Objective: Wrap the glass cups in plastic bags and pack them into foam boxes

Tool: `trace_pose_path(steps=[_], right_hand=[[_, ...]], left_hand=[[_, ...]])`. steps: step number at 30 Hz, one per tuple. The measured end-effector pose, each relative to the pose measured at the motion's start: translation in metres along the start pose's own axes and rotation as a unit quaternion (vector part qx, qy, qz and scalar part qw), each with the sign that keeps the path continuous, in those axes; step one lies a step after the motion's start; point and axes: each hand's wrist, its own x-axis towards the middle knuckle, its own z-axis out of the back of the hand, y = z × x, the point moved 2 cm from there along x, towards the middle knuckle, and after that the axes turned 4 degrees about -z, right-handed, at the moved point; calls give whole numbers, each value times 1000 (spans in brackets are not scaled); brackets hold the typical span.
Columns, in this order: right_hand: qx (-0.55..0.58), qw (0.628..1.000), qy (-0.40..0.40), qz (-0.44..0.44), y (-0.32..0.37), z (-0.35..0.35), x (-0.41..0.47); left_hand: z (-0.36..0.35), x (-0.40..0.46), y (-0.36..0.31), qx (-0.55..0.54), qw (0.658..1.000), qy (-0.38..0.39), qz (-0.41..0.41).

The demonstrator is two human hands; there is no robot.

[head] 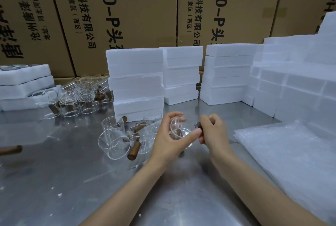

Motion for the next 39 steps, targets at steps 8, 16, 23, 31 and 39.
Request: trace_pose_path(steps=[8, 16, 23, 31, 39], right_hand=[[11, 994, 59, -93, 1, 4, 9], [-284, 924, 41, 253, 16, -1, -2], [-135, 987, 83, 23, 13, 6, 5], [-200, 972, 79, 96, 15, -3, -7], [-207, 973, 66, 74, 13, 1, -2]], left_hand=[[0, -2, -9, 67, 997, -16, -34], [4, 1, -7, -23, 991, -92, 92], [-3, -4, -21, -2, 997, -68, -34], [4, 0, -25, -97, 982, -159, -14], [-3, -7, -19, 19, 994, -107, -30]])
